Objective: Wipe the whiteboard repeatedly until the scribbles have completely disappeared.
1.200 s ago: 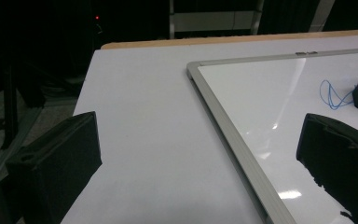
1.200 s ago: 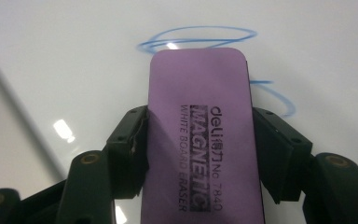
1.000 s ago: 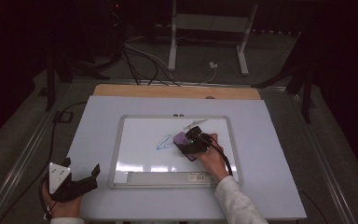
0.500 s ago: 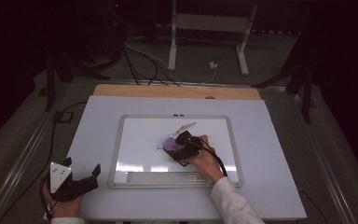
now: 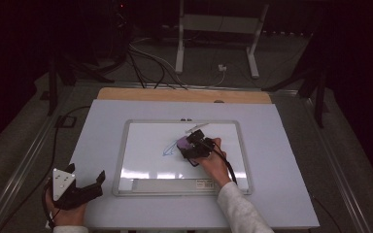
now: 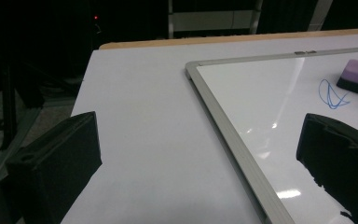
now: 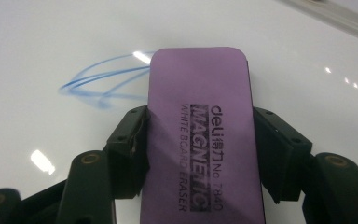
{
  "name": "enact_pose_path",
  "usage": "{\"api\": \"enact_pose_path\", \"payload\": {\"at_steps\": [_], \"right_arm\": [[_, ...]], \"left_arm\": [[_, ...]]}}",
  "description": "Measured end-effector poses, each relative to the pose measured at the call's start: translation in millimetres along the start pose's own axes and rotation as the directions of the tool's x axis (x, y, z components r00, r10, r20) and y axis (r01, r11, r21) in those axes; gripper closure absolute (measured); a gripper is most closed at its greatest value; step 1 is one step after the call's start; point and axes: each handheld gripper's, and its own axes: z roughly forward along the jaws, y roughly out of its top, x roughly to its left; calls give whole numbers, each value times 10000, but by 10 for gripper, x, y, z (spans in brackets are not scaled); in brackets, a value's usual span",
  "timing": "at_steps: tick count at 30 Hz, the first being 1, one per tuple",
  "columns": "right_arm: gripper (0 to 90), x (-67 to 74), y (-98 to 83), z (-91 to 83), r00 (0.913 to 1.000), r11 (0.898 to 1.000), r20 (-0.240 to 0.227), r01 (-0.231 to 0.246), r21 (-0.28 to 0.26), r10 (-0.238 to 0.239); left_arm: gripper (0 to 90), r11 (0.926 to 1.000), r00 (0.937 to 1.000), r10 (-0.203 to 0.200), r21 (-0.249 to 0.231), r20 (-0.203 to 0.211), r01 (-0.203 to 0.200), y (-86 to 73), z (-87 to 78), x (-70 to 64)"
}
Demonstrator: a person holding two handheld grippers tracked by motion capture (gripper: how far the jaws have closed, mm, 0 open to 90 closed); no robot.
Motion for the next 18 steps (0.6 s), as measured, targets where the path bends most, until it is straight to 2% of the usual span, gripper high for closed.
{"api": "enact_pose_path", "payload": {"at_steps": [2, 4, 6, 7, 8, 10, 12, 13, 15, 16, 18], "right_arm": [[413, 97, 0, -3, 9978, 9988, -452, 482, 71, -478], [413, 164, -1, -7, 9908, 9958, -1017, 914, 108, -898], [413, 194, 1, -8, 9902, 9943, -937, 1054, 144, -1036], [413, 184, 5, -6, 9919, 9960, -934, 878, 149, -860], [413, 164, 10, -2, 9956, 9972, -605, 728, 165, -717], [413, 60, 20, 8, 10000, 10000, 25, 57, 75, -57], [413, -59, 17, 9, 9957, 9976, 619, -685, -20, 685], [413, -108, 12, 9, 9923, 9953, 768, -968, -90, 972], [413, -124, 14, 10, 9898, 9936, 867, -1120, -122, 1127], [413, -91, 18, 10, 9908, 9952, 928, -976, -103, 981], [414, -27, 17, 18, 9965, 9976, 488, -681, -87, 684]], "left_arm": [[6, 10000, 10000, 8, 20, -1, -8, -1, 2, 0], [5, 10000, 10000, 11, 14, -1, -11, -2, 0, 1], [5, 10000, 10000, 3, 7, 0, -3, -3, -1, 3], [5, 10000, 10000, 1, 8, 1, -1, -3, -2, 4], [5, 10000, 10000, 2, 6, 5, -2, -3, -2, 4], [5, 10000, 10000, 2, -9, 7, -2, -3, -5, 5], [5, 10000, 10000, -5, -5, 12, 5, -4, -4, 9], [5, 10000, 10000, -15, 1, 14, 15, -5, -3, 10], [5, 10000, 10000, 4, 38, 15, -4, -6, 5, 8], [5, 10000, 10000, 13, 36, 26, -13, -6, 7, 5], [5, 10000, 10000, 41, 45, 26, -41, -3, 8, -1]]}}
